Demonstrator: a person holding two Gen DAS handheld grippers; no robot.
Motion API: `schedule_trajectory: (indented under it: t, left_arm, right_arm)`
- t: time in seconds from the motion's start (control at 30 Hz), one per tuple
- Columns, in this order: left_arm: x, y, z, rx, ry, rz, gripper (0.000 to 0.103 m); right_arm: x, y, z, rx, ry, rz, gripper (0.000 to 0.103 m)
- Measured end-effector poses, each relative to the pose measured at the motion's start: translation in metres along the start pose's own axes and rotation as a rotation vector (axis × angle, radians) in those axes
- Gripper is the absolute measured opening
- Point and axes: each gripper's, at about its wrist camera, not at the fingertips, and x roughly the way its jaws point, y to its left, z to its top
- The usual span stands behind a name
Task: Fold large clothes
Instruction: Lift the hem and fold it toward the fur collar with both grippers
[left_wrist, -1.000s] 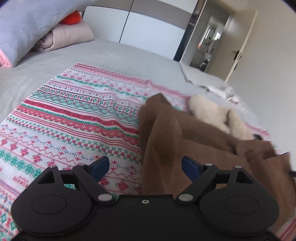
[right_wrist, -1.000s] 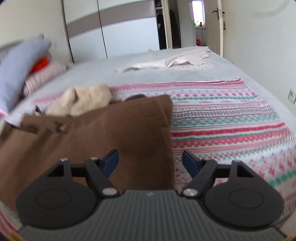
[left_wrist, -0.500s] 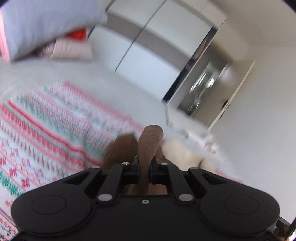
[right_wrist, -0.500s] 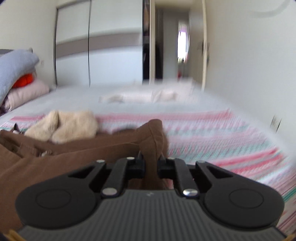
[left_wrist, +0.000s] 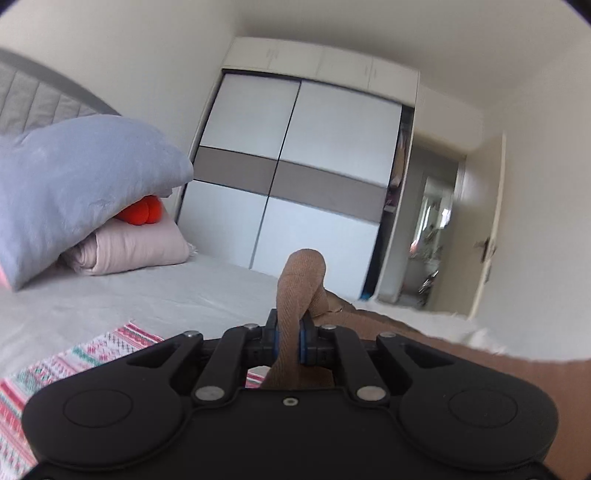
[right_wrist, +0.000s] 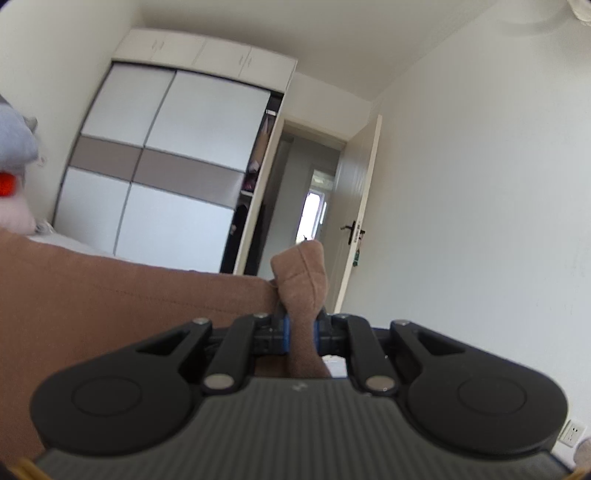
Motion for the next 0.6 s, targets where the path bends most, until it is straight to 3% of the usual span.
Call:
schedule_trajectory:
  t: [0.2, 0.3, 0.43, 0.5, 0.57, 0.6]
  left_arm:
    - [0.091, 0.002, -0.072, 0.104, 0.202, 0.118, 0.011]
    - [0.118, 0.016, -0.102, 0.053, 0.323, 0.125, 0.013]
    - [0.128, 0.036, -0.105, -0.057, 0.375, 0.123, 0.020]
    - [0.130, 0.043, -0.107, -0.110, 0.395, 0.138, 0.027]
    - [0.132, 0.047, -0.106, -0.148, 0.417, 0.171, 0.048]
    - [0.130, 0.048, -0.104, -0.162, 0.423, 0.189, 0.053]
  right_arm:
    - [0.090, 0.041, -0.047, -0.037, 0.202, 0.027, 0.010]
    - [0.122, 0.060, -0.082, -0.042, 0.322, 0.039, 0.012]
    - [0.157, 0.082, -0.105, -0.048, 0.524, 0.079, 0.016]
    - [0.162, 0.071, -0.109, 0.015, 0.563, 0.093, 0.018]
    - [0.164, 0.054, -0.111, 0.118, 0.588, 0.109, 0.023]
    - [0.163, 0.043, -0.111, 0.170, 0.599, 0.111, 0.030]
